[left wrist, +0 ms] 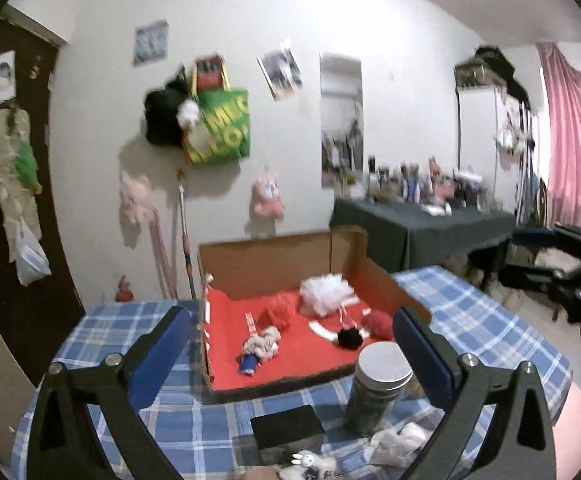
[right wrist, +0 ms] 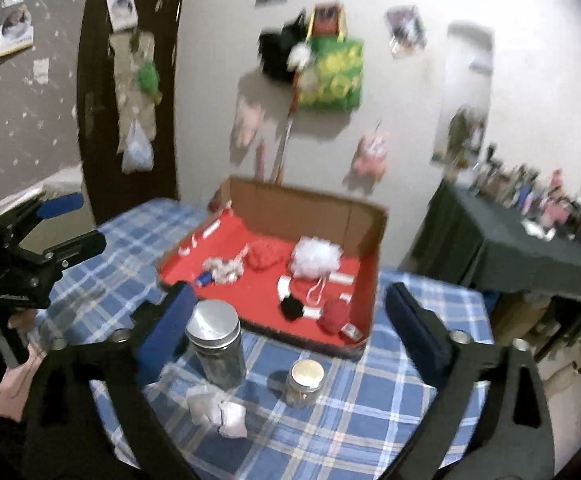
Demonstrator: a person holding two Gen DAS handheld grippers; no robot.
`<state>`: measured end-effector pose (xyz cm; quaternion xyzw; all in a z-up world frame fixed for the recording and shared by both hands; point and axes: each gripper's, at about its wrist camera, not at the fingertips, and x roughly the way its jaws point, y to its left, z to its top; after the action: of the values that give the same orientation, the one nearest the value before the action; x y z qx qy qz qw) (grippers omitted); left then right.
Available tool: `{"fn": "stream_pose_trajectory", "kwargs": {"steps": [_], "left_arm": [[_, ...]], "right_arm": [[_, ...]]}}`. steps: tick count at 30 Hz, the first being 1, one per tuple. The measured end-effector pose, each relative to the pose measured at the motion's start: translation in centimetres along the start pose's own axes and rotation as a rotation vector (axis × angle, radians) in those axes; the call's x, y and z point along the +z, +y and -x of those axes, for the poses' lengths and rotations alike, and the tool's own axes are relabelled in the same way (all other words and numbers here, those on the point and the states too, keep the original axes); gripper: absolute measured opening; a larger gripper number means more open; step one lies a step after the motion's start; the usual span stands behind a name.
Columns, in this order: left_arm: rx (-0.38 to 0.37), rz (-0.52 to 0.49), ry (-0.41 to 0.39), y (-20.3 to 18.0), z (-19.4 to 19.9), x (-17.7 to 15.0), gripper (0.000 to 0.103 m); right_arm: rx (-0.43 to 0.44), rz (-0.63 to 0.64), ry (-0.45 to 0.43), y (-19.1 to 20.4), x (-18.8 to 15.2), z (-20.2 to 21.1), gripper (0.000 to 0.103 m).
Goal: Organize soft objects
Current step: 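Withdraw both tools from the box back toward the table items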
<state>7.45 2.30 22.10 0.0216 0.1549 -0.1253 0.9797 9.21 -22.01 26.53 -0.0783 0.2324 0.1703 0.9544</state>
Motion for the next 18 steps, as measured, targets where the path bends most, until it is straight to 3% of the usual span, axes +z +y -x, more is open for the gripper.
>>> {"fn": "stream_pose_trajectory", "kwargs": {"steps": [7,13,18], "left_arm": [[0.024,0.042,-0.084,-1.0,3.5,-2.3,0.103],[0.047,0.106,-0.097,-1.6,4.6,-5.0,0.103],[0.116,0.106,-0.126,-2.1,5.3,-7.0,0.103]], "right_arm": [[-0.121,-0.033,-0.174,2.2,-3.9,4.6,0.103],[-0.169,-0.089,-0.232,3.0,-7.0,6.2,0.103],[-0.163,-0.139,-0.260,3.5,-9.5,6.5,0.103]]}}
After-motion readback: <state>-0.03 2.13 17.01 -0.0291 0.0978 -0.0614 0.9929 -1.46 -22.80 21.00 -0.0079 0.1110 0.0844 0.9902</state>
